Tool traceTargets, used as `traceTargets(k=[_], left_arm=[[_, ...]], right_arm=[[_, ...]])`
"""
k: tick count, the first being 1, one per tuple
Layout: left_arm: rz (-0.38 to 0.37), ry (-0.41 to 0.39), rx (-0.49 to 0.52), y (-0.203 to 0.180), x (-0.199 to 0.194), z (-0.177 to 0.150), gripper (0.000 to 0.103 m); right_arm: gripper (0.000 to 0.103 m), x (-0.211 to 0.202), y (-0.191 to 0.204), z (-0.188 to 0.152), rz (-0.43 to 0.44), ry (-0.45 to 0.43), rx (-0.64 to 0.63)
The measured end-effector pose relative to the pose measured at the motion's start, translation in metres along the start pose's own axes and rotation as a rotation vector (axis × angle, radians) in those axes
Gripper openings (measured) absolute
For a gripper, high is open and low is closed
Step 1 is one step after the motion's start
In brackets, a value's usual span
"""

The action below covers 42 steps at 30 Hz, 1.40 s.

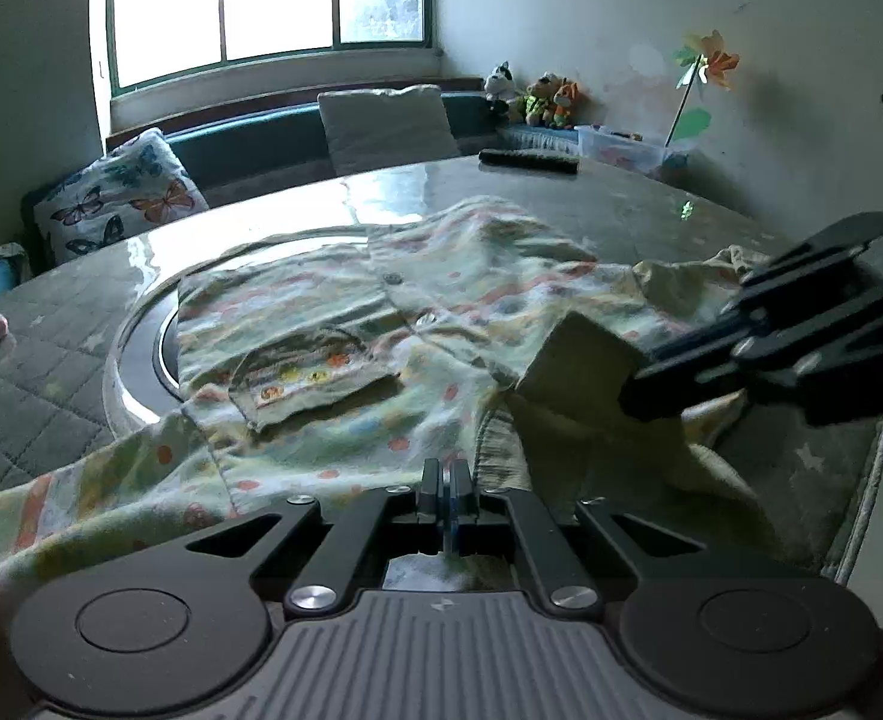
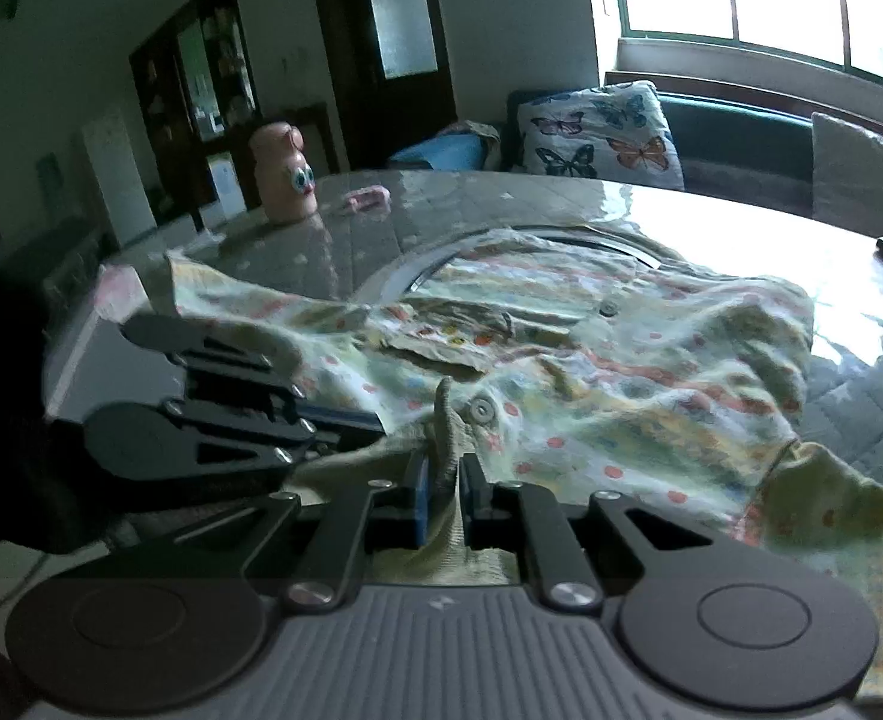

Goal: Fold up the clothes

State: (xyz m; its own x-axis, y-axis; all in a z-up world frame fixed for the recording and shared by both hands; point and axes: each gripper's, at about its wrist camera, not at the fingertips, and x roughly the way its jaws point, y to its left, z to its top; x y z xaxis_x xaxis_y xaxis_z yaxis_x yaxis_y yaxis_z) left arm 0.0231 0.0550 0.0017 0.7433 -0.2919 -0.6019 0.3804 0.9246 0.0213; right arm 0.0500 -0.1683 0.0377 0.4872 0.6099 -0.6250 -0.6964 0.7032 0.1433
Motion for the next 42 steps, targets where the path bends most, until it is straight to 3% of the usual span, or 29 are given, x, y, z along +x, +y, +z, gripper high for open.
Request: traceTargets(k=[3,8,11,14,19,25,27,30,37,42], left_arm=[[-0.026,-0.019,0.044,-0.007,-0.011,0.003,0.003],[-0.095,-0.009,0.206,-0.035,-0.021,0.000,0.005],[-0.088,0.034,0.282,-0.046,-0.013,-0.005,0.005],[-0.070,0.065,0.307,-0.047,-0.006,-0.007,0.014],[-0.046,0.081,0.338,-0.047,-0.005,-0.007,0.020],[-0.075,0.081,0.276,-0.036,0.001,-0.007,0.018],[-0.100,0.075,0.218,-0.029,0.004,-0.006,0.008],[-0.121,0.056,0.139,-0.026,0.002,-0.005,0.000],[-0.225,-0.011,-0.014,-0.022,-0.009,0.002,0.000],[-0.128,0.005,0.072,-0.032,-0.005,-0.001,0.002]], right_arm=[[0.009,0.001,-0.004,-0.002,0.012,0.010,0.022],[0.009,0.001,-0.013,-0.001,0.027,0.010,0.072],[0.009,0.001,-0.015,-0.001,0.039,0.008,0.088],[0.009,-0.001,-0.015,-0.001,0.046,0.003,0.090],[0.009,-0.001,-0.017,-0.003,0.051,0.003,0.099],[0.009,-0.002,-0.019,-0.003,0.053,-0.005,0.104],[0.009,-0.002,-0.019,-0.003,0.052,-0.011,0.106],[0.009,-0.004,-0.020,-0.003,0.047,-0.017,0.110],[0.009,-0.009,-0.025,-0.001,0.042,-0.033,0.132],[0.009,-0.009,-0.026,0.000,0.039,-0.035,0.135]])
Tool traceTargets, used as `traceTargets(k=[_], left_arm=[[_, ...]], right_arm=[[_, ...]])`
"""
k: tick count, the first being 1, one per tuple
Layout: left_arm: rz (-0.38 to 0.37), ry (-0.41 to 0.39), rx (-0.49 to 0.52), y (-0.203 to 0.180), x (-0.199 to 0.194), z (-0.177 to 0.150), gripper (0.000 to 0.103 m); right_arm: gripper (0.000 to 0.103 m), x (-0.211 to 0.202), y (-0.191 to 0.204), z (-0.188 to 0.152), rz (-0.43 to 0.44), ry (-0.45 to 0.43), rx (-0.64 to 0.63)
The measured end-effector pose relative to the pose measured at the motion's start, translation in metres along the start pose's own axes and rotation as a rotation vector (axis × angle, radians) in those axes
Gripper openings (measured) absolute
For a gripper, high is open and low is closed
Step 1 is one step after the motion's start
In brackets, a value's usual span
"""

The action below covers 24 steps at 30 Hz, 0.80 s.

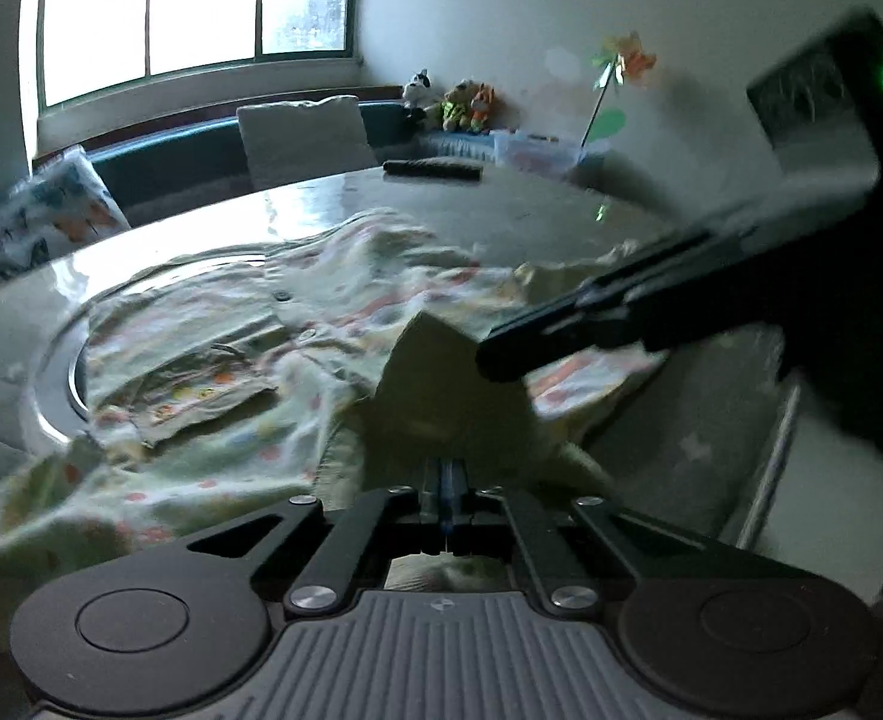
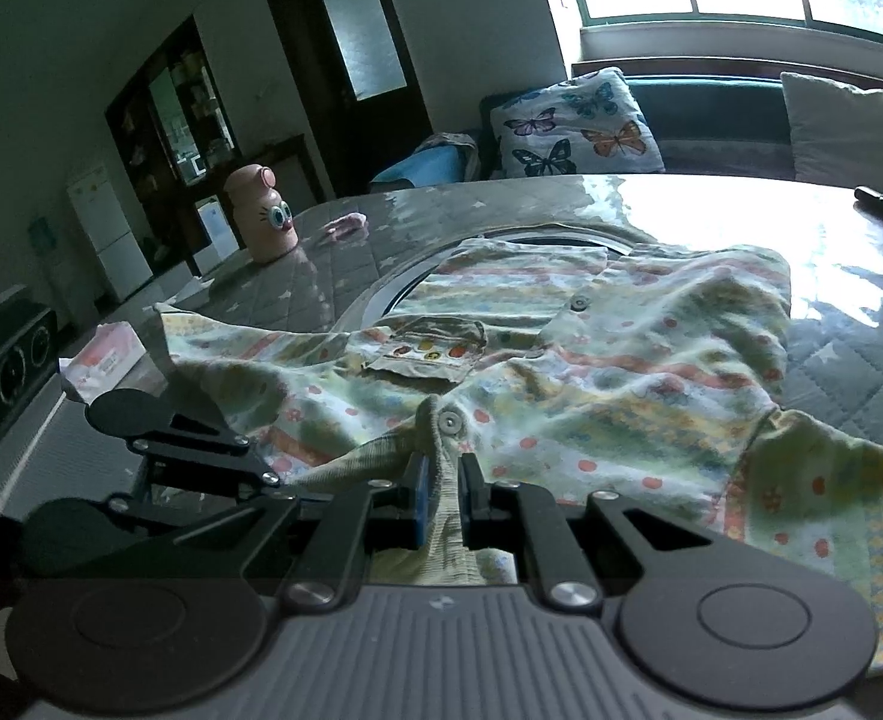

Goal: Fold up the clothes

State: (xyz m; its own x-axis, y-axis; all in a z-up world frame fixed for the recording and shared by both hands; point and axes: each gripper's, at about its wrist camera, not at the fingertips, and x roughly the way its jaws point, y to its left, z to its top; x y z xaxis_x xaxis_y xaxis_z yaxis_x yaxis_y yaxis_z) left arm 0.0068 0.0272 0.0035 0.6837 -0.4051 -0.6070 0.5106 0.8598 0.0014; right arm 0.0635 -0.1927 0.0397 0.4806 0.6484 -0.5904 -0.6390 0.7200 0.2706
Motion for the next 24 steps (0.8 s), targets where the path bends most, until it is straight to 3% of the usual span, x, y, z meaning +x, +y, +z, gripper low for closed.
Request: traceTargets(k=[5,11,17,24], left_arm=[[0.052,0.023,0.070,-0.004,0.003,-0.003,0.004],[0.025,0.011,0.028,-0.002,0.009,0.003,0.004],[0.004,0.021,0.068,-0.020,0.017,0.001,0.004],[0.102,0.023,0.127,-0.020,0.007,-0.004,0.006]], right_arm=[[0.009,0.004,0.003,-0.002,0.018,0.016,-0.007],[0.010,0.003,0.008,-0.001,0.024,0.012,-0.012],[0.010,0.006,0.007,0.002,0.022,0.027,-0.009],[0.009,0.016,0.009,-0.002,0.037,0.049,-0.002]])
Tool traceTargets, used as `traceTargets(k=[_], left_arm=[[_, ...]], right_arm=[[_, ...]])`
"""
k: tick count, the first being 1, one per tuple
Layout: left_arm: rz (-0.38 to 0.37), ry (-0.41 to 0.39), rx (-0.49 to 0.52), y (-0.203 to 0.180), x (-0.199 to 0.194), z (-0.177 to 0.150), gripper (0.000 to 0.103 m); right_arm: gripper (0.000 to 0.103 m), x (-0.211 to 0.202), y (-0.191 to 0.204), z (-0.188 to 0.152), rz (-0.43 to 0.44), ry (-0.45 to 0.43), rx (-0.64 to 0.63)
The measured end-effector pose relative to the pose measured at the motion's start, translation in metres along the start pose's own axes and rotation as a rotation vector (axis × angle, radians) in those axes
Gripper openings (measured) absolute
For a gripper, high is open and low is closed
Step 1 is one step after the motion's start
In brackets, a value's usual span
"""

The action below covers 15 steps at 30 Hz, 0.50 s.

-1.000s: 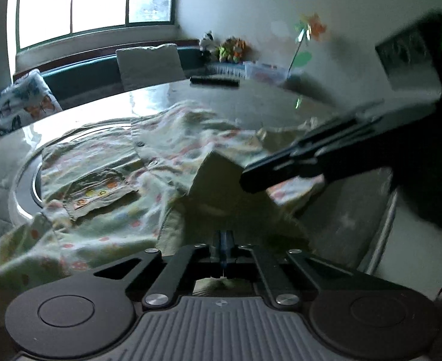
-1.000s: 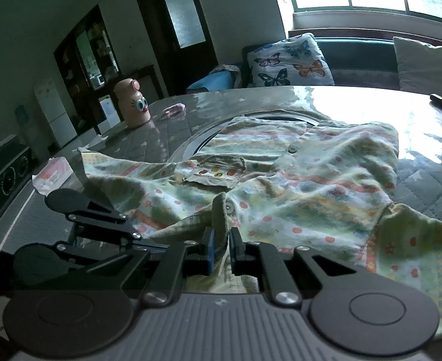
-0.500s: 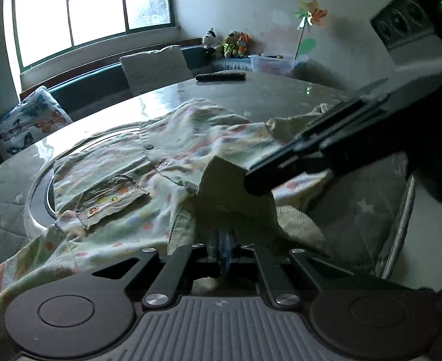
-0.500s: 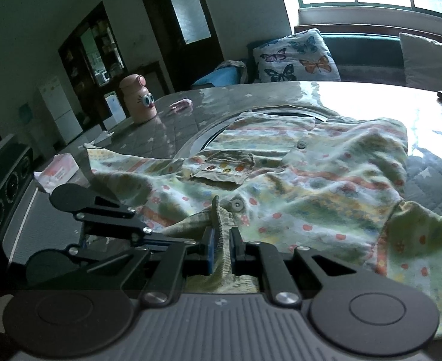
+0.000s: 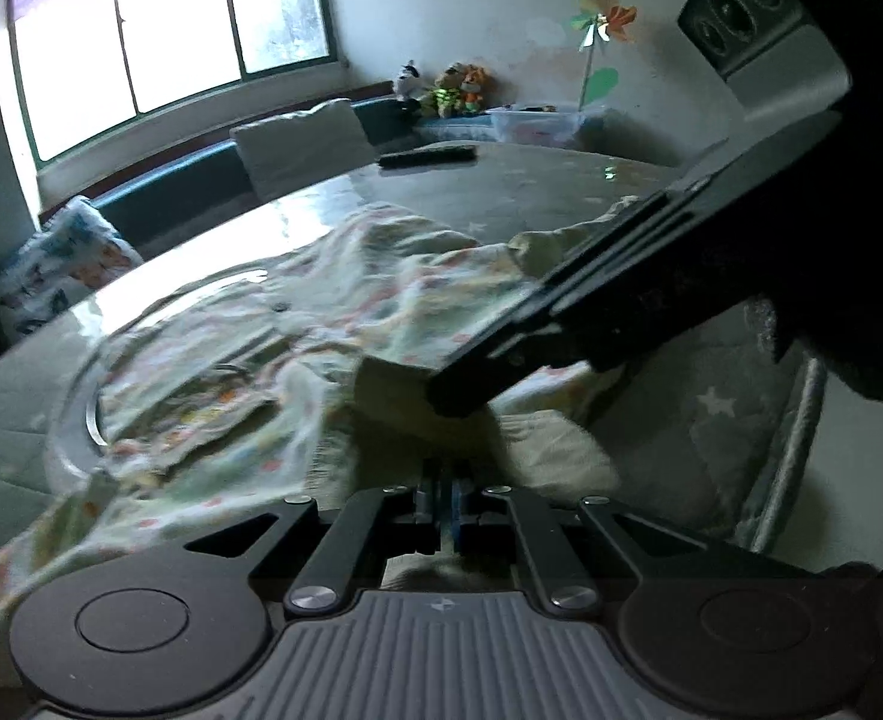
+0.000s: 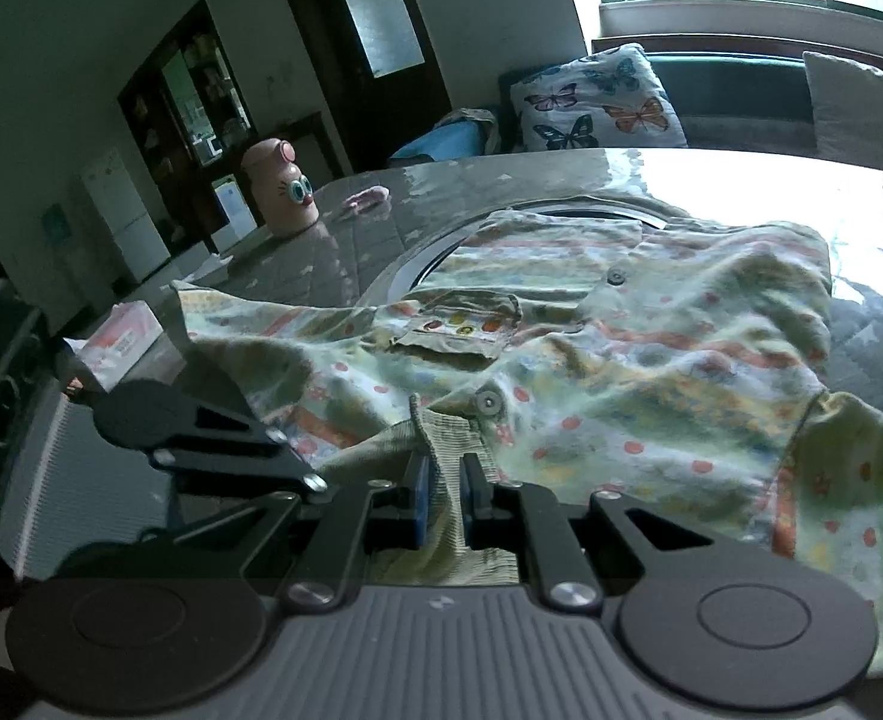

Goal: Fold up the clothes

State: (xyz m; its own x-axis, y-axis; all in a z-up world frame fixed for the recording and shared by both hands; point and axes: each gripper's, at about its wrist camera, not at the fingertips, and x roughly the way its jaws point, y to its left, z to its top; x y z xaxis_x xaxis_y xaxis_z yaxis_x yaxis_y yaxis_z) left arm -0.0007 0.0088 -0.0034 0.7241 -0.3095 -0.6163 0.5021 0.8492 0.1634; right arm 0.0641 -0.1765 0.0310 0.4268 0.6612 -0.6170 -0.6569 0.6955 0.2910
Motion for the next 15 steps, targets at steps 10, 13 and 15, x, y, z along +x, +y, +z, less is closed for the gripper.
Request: traceTargets(k=[10,13,15], left_arm=[[0.005,0.020,0.015,0.008,0.009,-0.001,0.027],[-0.009,0.016,-0.004,0.012,0.011,-0.002,0.026],[-0.023,0.012,-0.031,0.015,0.013,-0.002,0.014]], right_arm=[[0.007,-0.008,-0.004,0.002,-0.001,-0.026,0.019],[0.007,-0.007,-0.006,0.002,-0.002,-0.028,0.026],[0.007,-0.007,-0.007,0.001,-0.001,-0.031,0.030]])
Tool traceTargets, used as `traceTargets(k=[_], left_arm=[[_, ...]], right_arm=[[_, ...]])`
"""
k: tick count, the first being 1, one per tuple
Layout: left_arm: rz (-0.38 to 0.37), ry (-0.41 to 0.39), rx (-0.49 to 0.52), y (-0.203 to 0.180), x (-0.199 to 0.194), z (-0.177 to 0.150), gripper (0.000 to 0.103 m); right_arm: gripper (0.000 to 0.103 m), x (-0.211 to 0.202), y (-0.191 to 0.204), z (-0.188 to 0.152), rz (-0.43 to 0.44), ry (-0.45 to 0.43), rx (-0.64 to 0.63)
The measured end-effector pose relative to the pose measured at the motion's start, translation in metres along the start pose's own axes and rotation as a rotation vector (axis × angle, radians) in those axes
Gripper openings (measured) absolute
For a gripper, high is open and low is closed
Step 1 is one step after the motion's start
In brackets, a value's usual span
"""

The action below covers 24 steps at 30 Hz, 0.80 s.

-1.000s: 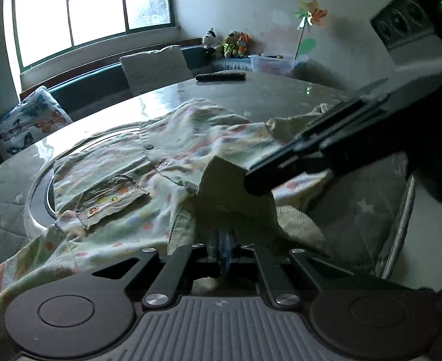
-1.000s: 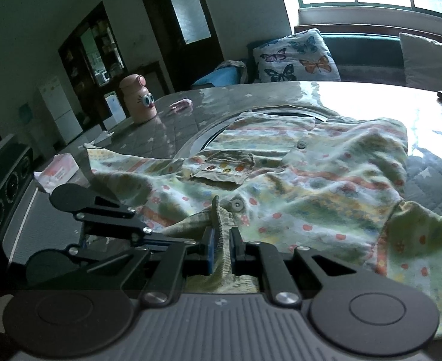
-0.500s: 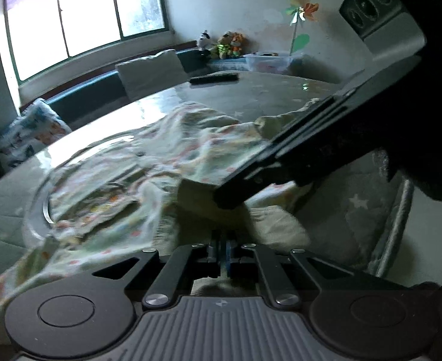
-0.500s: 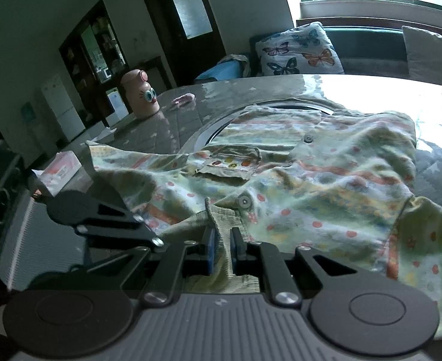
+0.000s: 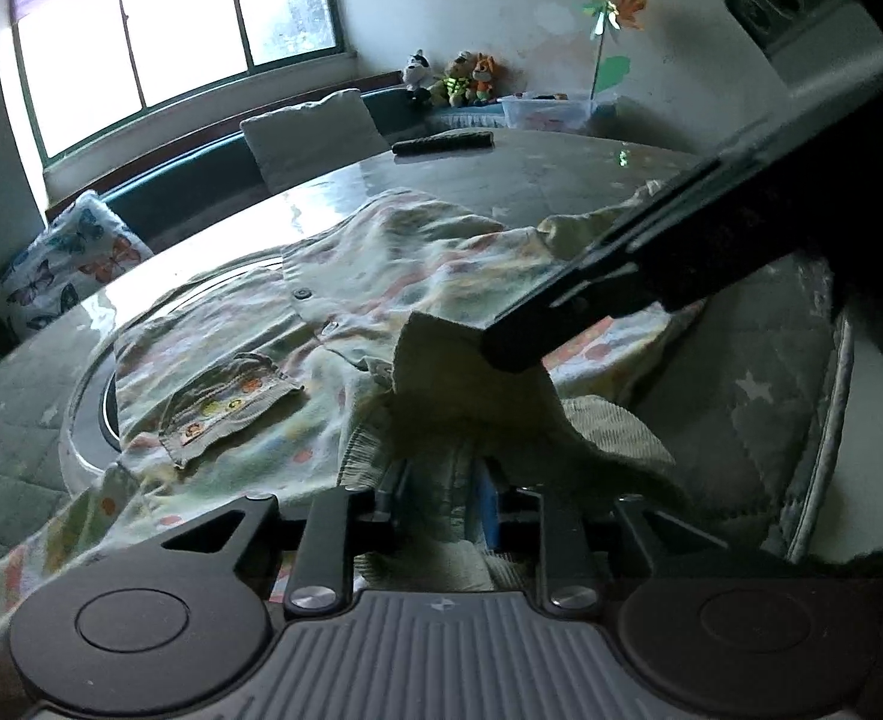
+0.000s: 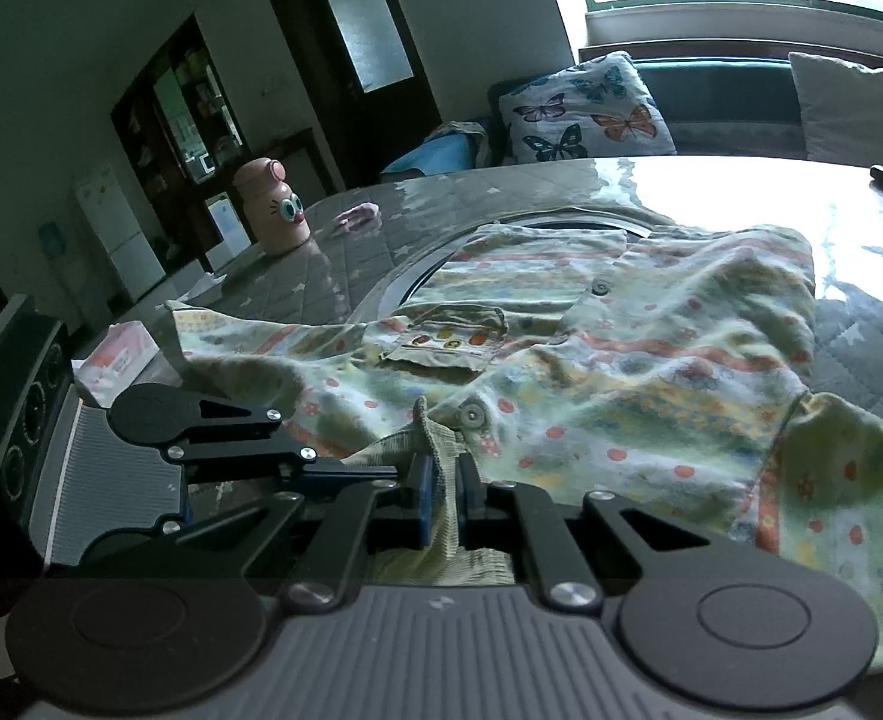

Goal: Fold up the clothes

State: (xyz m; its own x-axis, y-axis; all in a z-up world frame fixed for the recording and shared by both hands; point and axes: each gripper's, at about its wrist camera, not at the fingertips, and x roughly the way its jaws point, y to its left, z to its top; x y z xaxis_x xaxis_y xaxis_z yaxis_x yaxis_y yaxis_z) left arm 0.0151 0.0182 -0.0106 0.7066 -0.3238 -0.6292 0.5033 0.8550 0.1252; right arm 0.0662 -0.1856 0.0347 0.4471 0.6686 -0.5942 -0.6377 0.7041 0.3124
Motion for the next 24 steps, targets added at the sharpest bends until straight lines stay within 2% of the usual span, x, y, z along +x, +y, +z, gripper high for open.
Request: traceTargets(k=[2,5,11,17,20,24], left_arm=[[-0.002,-0.006,-0.021,0.001,0.000,0.001,0.008],[-0.022,-0.026,-0.074,0.006,-0.003,0.002,0.006],[-0.133,-0.096,-0.257,0.021,-0.020,0.010,0.006],[-0.187,-0.033,-0.305,0.018,0.002,0.002,0.006],[-0.203,-0.035,-0.337,0.022,0.005,0.000,0.006],[-0.203,-0.027,-0.299,0.020,-0.002,0.001,0.009]], right_arm=[[0.007,-0.001,0.000,0.000,0.000,-0.006,0.001],[0.006,-0.005,-0.001,0.001,-0.001,-0.019,0.003],[0.005,-0.013,-0.005,0.005,-0.006,-0.051,0.020],[0.003,-0.014,-0.003,0.007,0.013,-0.053,0.023],[0.003,-0.013,0.000,0.006,0.027,-0.049,0.022],[0.003,-0.010,0.001,0.007,0.045,-0.041,0.032]])
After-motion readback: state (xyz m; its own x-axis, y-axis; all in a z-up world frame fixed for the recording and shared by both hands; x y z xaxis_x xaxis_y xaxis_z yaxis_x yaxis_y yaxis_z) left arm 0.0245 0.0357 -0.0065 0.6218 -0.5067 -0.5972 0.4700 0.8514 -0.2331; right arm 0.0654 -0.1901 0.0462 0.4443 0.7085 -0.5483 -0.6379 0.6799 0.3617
